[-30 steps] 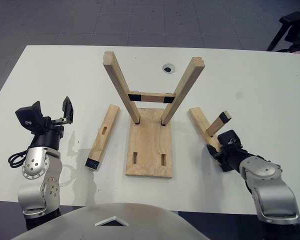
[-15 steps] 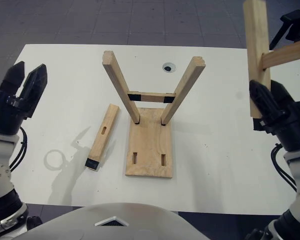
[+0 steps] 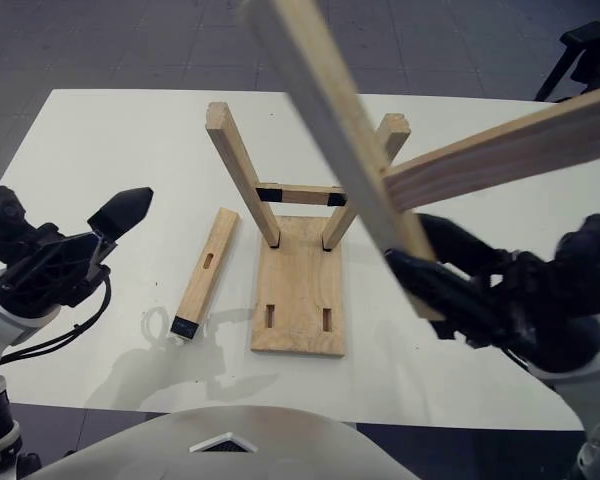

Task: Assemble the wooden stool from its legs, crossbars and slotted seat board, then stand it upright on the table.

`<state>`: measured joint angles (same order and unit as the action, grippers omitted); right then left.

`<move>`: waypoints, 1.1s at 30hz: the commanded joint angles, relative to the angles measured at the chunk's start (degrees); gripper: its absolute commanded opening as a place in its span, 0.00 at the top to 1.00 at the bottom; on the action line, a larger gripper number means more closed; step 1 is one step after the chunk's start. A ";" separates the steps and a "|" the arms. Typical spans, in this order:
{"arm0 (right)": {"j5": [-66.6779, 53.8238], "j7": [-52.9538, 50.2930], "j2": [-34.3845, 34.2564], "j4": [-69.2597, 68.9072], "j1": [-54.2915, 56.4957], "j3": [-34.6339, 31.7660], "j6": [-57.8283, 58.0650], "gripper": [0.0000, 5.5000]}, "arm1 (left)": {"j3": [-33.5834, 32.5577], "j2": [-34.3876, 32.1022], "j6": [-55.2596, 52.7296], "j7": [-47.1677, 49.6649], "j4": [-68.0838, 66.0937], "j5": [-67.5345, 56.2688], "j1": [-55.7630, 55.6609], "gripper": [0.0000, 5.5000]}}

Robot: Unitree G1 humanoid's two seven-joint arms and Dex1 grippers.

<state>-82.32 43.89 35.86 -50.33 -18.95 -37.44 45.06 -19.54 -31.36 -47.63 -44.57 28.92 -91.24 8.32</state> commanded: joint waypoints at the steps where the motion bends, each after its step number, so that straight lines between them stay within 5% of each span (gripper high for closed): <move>1: 8.70 -0.17 0.63 -2.14 2.43 11.04 -2.24 0.63 | 5.10 1.86 -0.46 4.20 1.08 -2.74 -2.57 0.00; 8: 20.06 -2.10 0.21 -1.69 6.22 25.27 -5.73 0.63 | 13.13 5.97 1.17 5.08 4.54 0.00 -2.37 0.00; 20: 20.79 -7.57 0.39 -1.06 10.11 32.56 -5.69 0.63 | 29.30 14.18 30.53 -6.03 10.08 46.13 5.28 0.00; 33: 20.60 -9.56 1.09 -1.01 9.15 36.36 -6.83 0.63 | 29.82 15.21 28.80 -3.55 8.39 36.60 6.19 0.00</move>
<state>-62.06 33.98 36.30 -51.23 -9.46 -1.14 38.90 11.19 -15.14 -15.44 -49.62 36.98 -49.41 14.56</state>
